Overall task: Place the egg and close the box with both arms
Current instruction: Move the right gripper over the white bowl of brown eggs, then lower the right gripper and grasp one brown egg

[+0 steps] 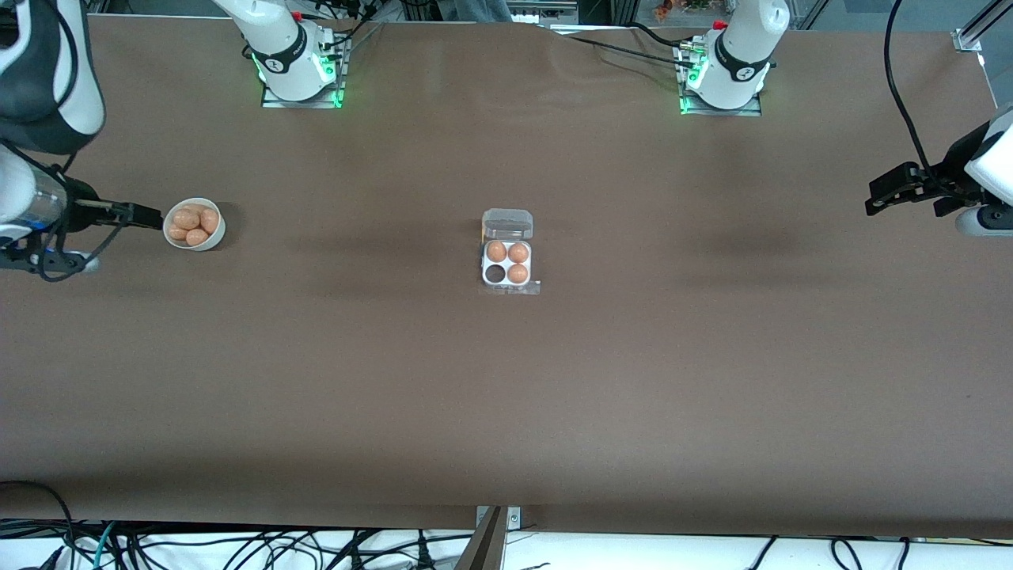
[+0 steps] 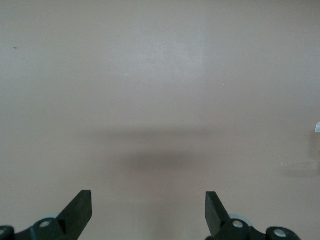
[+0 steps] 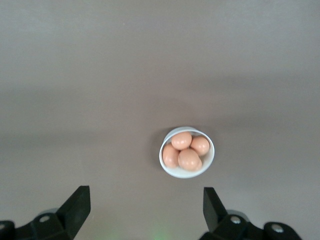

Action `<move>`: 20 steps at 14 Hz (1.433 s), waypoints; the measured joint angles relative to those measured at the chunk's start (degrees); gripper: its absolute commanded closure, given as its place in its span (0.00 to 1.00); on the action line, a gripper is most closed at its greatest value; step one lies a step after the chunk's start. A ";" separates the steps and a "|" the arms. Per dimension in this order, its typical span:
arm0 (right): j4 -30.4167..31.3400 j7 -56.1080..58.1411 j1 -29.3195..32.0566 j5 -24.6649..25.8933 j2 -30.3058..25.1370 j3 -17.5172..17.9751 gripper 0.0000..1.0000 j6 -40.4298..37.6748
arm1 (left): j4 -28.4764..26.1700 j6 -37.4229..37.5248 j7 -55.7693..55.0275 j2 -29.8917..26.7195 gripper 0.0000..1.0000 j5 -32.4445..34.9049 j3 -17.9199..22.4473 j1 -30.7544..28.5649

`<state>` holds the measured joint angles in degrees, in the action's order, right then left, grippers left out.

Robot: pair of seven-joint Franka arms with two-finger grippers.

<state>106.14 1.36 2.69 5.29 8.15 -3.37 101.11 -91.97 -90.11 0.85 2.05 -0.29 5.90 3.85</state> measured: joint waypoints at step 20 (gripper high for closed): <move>32.92 9.99 0.14 0.03 -0.18 -12.42 0.04 39.14 | 0.71 -0.08 0.11 0.57 0.00 0.02 -0.09 -1.50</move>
<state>139.06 11.34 2.83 5.32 7.97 -15.79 140.25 -91.26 -90.19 0.96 2.62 -0.27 5.82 2.35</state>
